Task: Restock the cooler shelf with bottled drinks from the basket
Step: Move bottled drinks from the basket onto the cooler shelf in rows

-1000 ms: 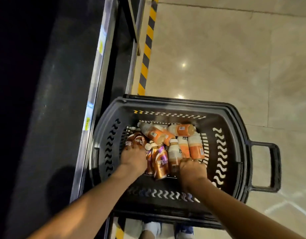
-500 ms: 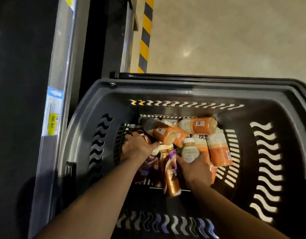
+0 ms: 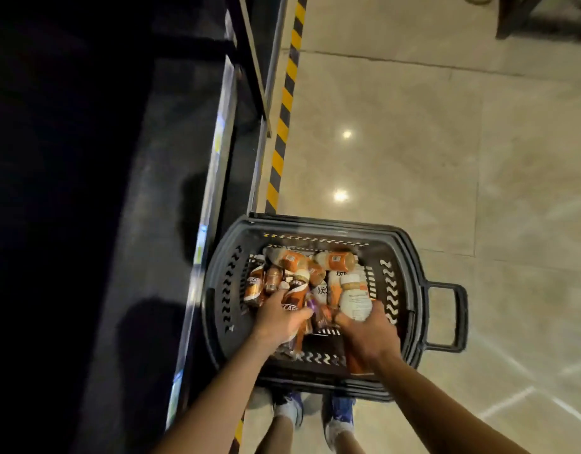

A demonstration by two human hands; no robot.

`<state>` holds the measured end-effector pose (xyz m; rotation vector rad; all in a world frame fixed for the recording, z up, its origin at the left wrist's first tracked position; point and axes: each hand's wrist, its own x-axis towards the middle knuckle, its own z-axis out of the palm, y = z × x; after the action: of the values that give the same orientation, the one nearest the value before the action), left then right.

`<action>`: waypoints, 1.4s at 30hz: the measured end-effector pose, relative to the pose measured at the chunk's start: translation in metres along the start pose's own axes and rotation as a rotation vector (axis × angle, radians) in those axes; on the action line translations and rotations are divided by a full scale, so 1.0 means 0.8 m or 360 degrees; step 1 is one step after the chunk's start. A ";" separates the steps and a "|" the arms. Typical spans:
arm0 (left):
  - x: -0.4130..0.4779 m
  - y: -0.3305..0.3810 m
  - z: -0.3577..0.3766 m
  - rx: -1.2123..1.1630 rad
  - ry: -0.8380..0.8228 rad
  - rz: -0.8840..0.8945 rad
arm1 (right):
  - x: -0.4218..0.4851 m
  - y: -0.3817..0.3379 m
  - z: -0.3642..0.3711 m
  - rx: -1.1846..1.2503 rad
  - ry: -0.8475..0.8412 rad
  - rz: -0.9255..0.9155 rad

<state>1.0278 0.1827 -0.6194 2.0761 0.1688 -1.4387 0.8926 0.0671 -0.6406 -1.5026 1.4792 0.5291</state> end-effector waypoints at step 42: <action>-0.988 -0.121 -0.045 -0.1536 0.2006 0.0946 | -0.898 -0.076 -0.180 -0.0020 -0.1308 -0.1910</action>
<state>0.6962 0.4589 0.0510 1.6161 0.5365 0.4184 0.7769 0.3239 0.0386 -1.5868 -0.1381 0.3108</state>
